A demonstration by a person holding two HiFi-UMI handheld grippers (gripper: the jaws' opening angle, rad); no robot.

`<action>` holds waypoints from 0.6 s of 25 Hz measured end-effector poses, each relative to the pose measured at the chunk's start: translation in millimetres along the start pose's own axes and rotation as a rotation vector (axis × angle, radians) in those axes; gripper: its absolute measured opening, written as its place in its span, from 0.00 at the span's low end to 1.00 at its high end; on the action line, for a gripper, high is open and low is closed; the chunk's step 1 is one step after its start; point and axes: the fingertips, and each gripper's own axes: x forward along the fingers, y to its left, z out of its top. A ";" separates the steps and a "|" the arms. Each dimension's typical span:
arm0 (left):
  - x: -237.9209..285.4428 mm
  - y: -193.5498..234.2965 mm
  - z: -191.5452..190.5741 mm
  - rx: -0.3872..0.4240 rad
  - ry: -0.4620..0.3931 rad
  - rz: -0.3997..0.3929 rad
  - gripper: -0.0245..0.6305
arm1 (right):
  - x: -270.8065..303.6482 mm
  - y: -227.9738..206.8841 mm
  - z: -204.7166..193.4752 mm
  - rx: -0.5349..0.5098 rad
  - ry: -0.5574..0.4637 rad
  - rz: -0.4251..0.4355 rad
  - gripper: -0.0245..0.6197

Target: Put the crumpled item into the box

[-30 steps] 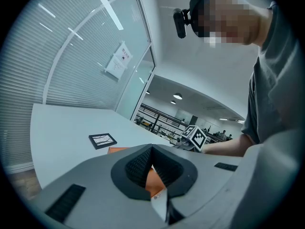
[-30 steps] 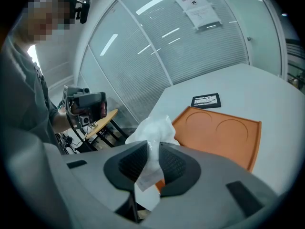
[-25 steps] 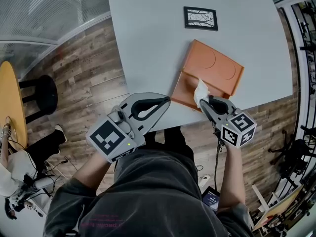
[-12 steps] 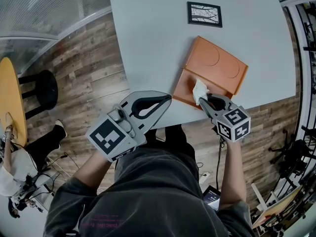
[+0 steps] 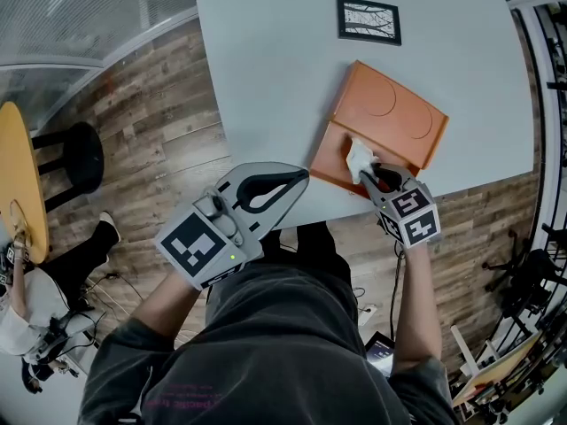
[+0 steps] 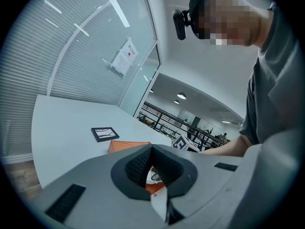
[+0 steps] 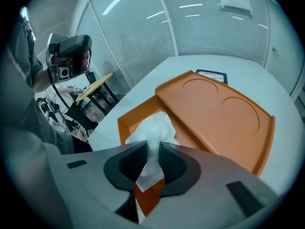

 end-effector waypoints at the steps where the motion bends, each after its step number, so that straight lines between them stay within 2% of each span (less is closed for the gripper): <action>1: 0.4 -0.1 0.4 0.000 -0.002 -0.001 0.06 | 1.5 -1.2 -1.9 -0.009 0.011 -0.008 0.16; 15: 1.7 1.3 1.1 0.001 0.006 -0.002 0.06 | 14.7 -13.4 -19.3 -0.082 0.123 -0.079 0.16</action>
